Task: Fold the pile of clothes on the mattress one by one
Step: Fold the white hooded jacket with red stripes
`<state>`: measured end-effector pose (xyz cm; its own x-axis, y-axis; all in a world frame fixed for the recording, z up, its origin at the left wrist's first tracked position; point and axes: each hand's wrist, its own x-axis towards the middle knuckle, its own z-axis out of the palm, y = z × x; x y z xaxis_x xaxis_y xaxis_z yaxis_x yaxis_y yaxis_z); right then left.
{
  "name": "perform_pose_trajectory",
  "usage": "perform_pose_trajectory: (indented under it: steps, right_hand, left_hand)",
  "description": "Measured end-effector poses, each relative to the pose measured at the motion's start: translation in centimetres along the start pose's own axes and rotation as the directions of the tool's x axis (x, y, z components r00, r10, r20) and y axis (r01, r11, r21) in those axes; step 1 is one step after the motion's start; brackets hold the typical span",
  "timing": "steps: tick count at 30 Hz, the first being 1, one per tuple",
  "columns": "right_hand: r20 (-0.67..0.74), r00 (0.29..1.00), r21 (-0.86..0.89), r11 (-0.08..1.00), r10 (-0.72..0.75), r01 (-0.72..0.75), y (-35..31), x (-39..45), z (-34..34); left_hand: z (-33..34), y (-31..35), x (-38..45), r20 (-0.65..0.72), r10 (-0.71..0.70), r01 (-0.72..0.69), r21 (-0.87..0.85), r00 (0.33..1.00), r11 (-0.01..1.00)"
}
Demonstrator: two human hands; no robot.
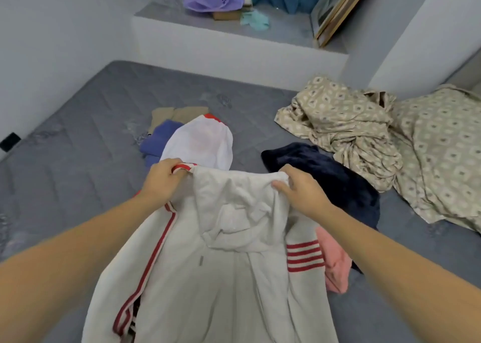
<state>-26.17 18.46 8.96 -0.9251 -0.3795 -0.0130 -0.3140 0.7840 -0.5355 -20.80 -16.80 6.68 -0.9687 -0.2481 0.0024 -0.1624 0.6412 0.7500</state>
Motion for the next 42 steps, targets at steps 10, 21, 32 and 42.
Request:
perform_pose_trajectory:
  steps: [10,21,32,42]
  right_hand:
    - [-0.200,0.979,-0.564,0.823,-0.047,-0.076,4.1,5.7,8.6]
    - [0.151,0.765,-0.099,0.780,0.626,-0.618,3.8,2.3,15.5]
    - [0.271,0.765,0.141,0.762,0.584,-0.632,5.0,2.3,14.8]
    - [-0.129,0.786,0.464,0.737,0.605,-0.491,6.3,0.7,13.5]
  left_hand:
    - [7.6,-5.1,6.2,-0.088,-0.056,0.077,0.258,0.995,0.963]
    - [12.8,-7.1,3.6,0.403,-0.370,0.429,-0.065,0.837,0.901]
    - [11.8,-7.7,1.1,0.426,-0.300,0.473,-0.391,0.854,0.790]
    - [11.4,-7.9,1.0,0.306,-0.306,0.432,-0.585,0.901,0.686]
